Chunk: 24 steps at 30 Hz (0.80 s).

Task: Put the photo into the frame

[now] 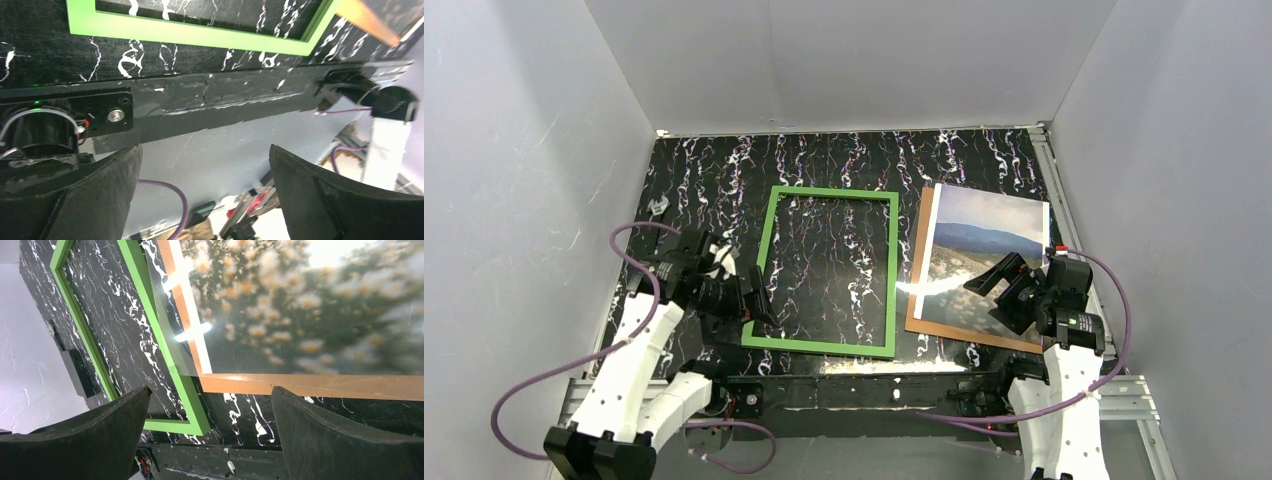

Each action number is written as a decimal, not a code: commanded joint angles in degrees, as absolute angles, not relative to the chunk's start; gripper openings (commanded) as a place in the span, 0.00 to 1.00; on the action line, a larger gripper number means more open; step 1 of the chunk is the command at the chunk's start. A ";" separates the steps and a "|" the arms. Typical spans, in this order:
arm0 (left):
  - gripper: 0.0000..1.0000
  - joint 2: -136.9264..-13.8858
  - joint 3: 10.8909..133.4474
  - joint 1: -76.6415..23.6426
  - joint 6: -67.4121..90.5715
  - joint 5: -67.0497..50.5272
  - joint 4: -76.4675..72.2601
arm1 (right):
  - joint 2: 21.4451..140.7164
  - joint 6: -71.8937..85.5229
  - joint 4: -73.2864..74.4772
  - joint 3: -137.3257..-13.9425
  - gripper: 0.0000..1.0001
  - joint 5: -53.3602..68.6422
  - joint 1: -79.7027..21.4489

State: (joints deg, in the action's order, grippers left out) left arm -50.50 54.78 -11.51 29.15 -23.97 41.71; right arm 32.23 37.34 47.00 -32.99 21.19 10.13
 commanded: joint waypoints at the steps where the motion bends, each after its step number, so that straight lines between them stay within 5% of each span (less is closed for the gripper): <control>1: 1.00 -54.06 58.19 -18.51 28.66 -18.13 48.47 | 32.30 37.53 47.69 -35.10 1.00 20.90 10.42; 13: 1.00 -65.25 70.01 -43.51 31.08 1.65 47.04 | 30.09 38.06 51.31 -36.05 1.00 18.44 10.38; 24: 1.00 -70.06 64.45 -52.06 36.52 -4.72 20.22 | 31.53 38.79 49.57 -34.61 0.96 19.18 10.44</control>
State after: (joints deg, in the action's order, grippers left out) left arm -68.90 67.66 -50.98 33.56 -2.17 27.40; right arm 30.74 38.00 51.33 -34.30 18.59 10.13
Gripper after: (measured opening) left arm 0.995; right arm 0.972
